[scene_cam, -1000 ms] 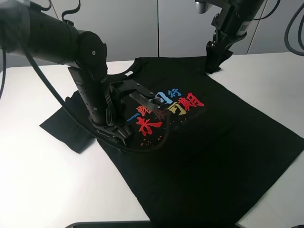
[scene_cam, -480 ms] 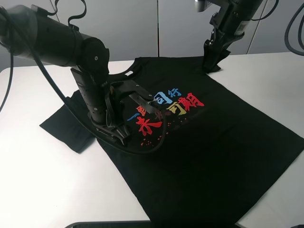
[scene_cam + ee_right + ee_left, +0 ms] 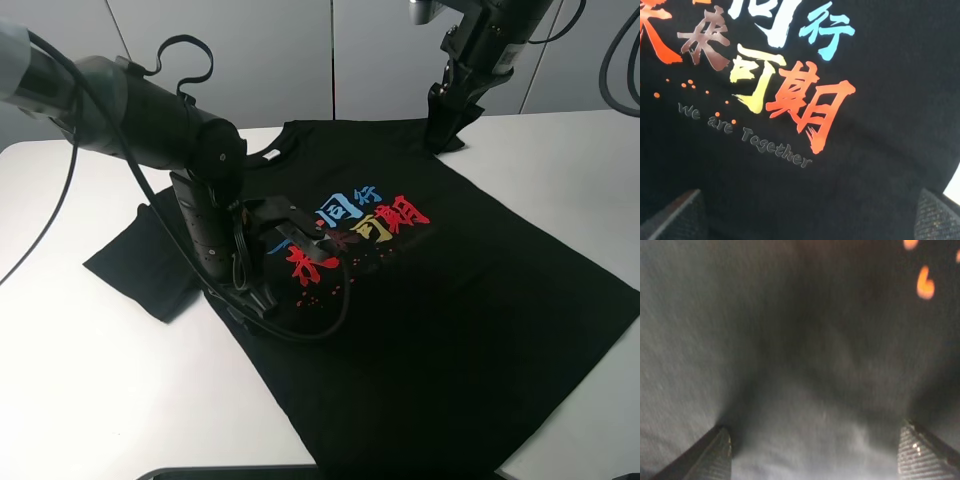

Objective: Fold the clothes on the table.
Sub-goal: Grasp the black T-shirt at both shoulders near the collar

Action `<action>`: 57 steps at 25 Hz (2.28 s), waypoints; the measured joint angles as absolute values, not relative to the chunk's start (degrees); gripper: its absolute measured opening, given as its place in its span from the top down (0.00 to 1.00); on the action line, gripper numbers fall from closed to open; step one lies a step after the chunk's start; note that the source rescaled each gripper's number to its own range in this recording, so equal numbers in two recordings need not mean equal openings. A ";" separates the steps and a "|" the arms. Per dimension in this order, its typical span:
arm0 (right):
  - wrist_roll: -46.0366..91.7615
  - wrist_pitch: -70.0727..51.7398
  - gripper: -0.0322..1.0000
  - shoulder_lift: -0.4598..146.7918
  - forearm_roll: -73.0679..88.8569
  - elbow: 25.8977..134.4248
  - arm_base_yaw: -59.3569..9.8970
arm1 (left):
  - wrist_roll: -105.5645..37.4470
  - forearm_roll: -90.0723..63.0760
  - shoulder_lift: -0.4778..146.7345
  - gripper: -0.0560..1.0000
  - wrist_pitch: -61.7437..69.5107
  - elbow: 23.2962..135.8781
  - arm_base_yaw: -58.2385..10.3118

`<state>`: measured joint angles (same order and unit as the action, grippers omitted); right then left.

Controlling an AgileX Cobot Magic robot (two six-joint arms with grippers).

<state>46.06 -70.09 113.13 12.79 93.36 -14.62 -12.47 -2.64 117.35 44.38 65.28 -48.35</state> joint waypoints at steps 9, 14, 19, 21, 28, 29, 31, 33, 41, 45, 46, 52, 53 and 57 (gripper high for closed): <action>46.06 -70.09 0.10 113.13 12.79 93.36 -14.62 | -12.35 -2.87 117.50 0.11 42.44 65.28 -48.46; 46.06 -70.09 0.10 113.13 12.79 93.36 -14.62 | -12.14 -2.44 119.21 0.12 44.66 66.43 -48.58; 46.06 -70.09 0.10 113.13 12.93 93.36 -14.62 | -12.01 0.32 120.25 0.12 45.96 67.10 -50.13; 46.06 -70.09 0.10 113.13 13.04 93.36 -14.62 | -12.01 0.80 120.30 0.12 45.96 67.10 -50.53; 46.06 -70.17 0.10 113.13 14.10 93.36 -14.62 | -11.13 0.94 120.30 0.12 46.05 67.10 -50.61; 46.06 -70.17 0.10 113.13 14.10 93.36 -14.62 | -11.13 1.08 120.30 0.12 46.09 67.21 -50.65; 46.06 -70.17 0.10 113.13 14.10 93.36 -14.62 | -10.89 1.07 120.40 0.12 46.29 67.19 -50.75; 46.06 -70.17 0.10 113.13 14.15 93.36 -14.62 | -10.79 1.07 120.39 0.12 46.29 67.22 -50.75; 46.06 -70.17 0.10 113.13 14.24 93.36 -14.62 | -10.64 0.49 120.52 0.83 48.78 67.32 -50.87; 46.06 -70.17 0.10 113.13 14.24 93.36 -14.62 | -10.64 0.00 120.52 0.92 49.16 67.32 -50.99; 46.06 -70.17 0.10 113.13 14.24 93.36 -14.62 | -10.64 0.00 120.56 0.92 49.22 67.45 -50.99; 48.03 -70.17 0.10 113.13 14.24 93.36 -14.62 | -10.64 0.00 120.56 0.93 49.44 67.45 -50.99; 49.52 -70.17 0.10 113.13 14.24 93.36 -14.62 | -10.64 0.00 120.56 0.93 49.59 67.45 -50.99; 57.12 -70.04 0.10 113.53 14.24 93.36 -14.62 | -10.64 1.58 120.65 0.93 51.20 67.45 -51.10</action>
